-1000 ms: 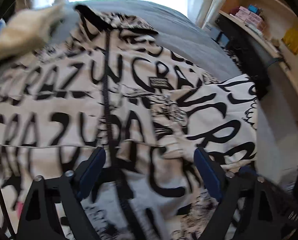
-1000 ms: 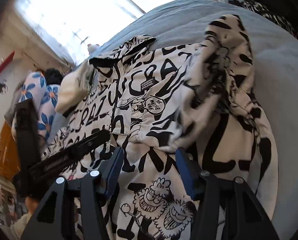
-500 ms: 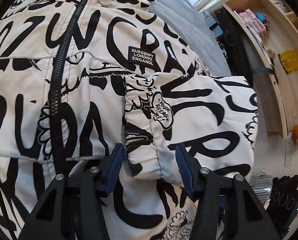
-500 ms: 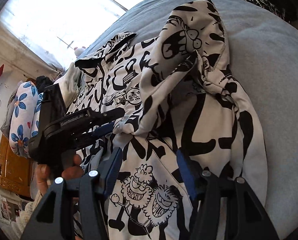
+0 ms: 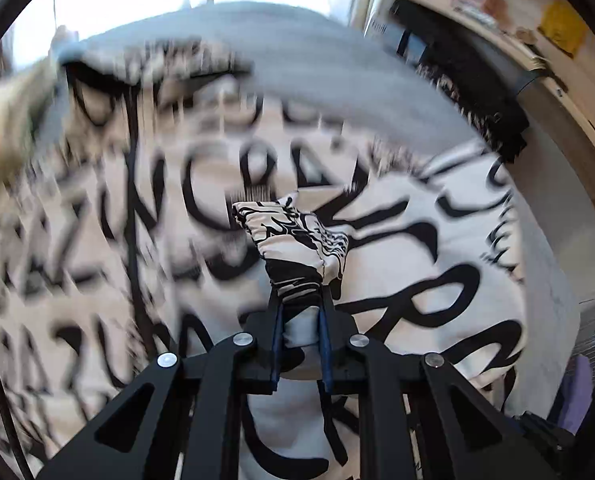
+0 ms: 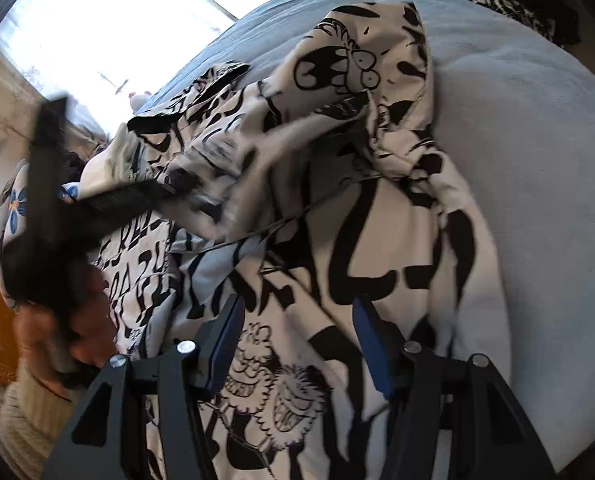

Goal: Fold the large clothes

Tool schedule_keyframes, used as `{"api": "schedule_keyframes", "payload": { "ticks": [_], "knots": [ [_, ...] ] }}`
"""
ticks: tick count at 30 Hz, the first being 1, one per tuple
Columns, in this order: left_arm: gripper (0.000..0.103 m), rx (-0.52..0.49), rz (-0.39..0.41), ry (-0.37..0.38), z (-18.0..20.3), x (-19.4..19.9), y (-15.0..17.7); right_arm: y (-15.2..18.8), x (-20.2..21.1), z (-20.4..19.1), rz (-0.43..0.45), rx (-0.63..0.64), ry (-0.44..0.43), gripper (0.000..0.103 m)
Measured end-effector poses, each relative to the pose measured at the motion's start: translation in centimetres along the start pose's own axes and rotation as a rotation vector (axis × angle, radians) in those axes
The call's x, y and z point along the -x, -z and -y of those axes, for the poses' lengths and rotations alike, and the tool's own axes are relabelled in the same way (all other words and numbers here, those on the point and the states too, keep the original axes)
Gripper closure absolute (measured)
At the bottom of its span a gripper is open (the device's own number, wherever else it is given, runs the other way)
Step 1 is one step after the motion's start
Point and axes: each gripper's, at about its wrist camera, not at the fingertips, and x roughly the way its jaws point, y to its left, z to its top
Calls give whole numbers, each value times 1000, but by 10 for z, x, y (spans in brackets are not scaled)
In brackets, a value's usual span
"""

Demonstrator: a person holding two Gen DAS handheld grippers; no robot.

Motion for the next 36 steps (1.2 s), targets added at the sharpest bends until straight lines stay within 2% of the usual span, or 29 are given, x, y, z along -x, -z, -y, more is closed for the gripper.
{"api": "schedule_keyframes", "payload": {
  "ticks": [4, 8, 11, 14, 18, 23, 27, 28, 29, 30, 33, 36],
  "knots": [
    [91, -26, 133, -68, -1, 45, -29, -6, 12, 6, 48, 46, 72, 47],
    [91, -9, 211, -120, -23, 86, -42, -19, 25, 15, 126, 103, 188, 47],
    [91, 12, 236, -193, -47, 97, -43, -32, 23, 25, 130, 127, 241, 47],
    [90, 69, 194, -232, -83, 95, -27, -39, 17, 26, 118, 190, 264, 47],
    [90, 167, 56, -255, -122, 58, 10, -47, -2, 19, 72, 314, 287, 47],
    [90, 218, -48, -264, -137, 29, 44, -59, -17, 24, 23, 431, 299, 47],
    [89, 241, -62, -251, -141, 23, 50, -61, -32, 24, -44, 506, 356, 47],
    [89, 240, -56, -248, -140, 25, 47, -61, -34, 25, -45, 529, 367, 54],
    [89, 233, -45, -249, -139, 27, 44, -61, -35, 25, -31, 544, 380, 64],
    [89, 224, -30, -250, -143, 27, 40, -61, -34, 25, -16, 541, 397, 87],
    [89, 215, 28, -240, -145, 36, 31, -68, -23, 39, 11, 410, 329, 88],
    [88, 244, 17, -243, -155, 30, 29, -60, -28, 45, -10, 416, 352, 90]
  ]
}}
